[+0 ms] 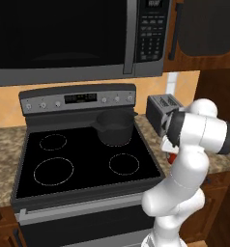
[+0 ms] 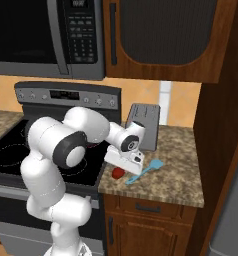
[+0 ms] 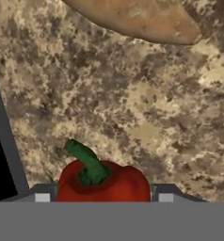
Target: Put the bell pepper and sweet potato in the pot. Retrieve the spatula and lightly stir the vegetables in the pot.
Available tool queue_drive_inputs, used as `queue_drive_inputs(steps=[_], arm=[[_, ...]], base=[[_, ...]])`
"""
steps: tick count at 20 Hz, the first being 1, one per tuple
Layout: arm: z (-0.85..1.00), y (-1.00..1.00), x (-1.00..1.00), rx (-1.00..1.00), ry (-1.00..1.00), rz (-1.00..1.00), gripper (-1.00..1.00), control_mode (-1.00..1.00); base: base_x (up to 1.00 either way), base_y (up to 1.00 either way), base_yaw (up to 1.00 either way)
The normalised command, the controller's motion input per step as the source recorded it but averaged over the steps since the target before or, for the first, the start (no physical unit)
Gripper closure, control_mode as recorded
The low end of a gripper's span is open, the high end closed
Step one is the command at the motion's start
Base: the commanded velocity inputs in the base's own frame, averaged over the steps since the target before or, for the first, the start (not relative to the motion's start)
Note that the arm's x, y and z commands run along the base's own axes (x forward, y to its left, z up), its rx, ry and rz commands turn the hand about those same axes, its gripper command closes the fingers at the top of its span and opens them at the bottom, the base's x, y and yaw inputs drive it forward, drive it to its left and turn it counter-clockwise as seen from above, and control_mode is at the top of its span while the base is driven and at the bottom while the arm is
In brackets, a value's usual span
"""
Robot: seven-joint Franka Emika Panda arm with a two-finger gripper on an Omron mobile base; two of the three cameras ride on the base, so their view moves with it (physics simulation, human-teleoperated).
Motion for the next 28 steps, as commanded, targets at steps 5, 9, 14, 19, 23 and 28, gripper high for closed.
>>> queue_drive_inputs(steps=[5,9,14,19,23,28], arm=[[0.01,0.51,0.00,0.03,0.00,0.00,1.00,-1.00],[0.46,0.77,-0.01,0.06,0.00,-0.03,1.00,-1.00],[0.92,0.86,0.00,0.01,-0.18,-0.12,1.00,-1.00],[0.73,0.90,0.01,0.00,-0.31,-0.11,1.00,-1.00],[0.38,0.43,0.24,0.05,-0.30,-0.04,1.00,-1.00],[0.12,0.25,0.21,0.06,-0.46,-0.08,1.00,-1.00]], base=[[0.00,0.00,0.00],[0.00,0.00,0.00],[0.00,0.00,0.00],[0.00,0.00,0.00],[0.00,0.00,0.00],[0.00,0.00,0.00]])
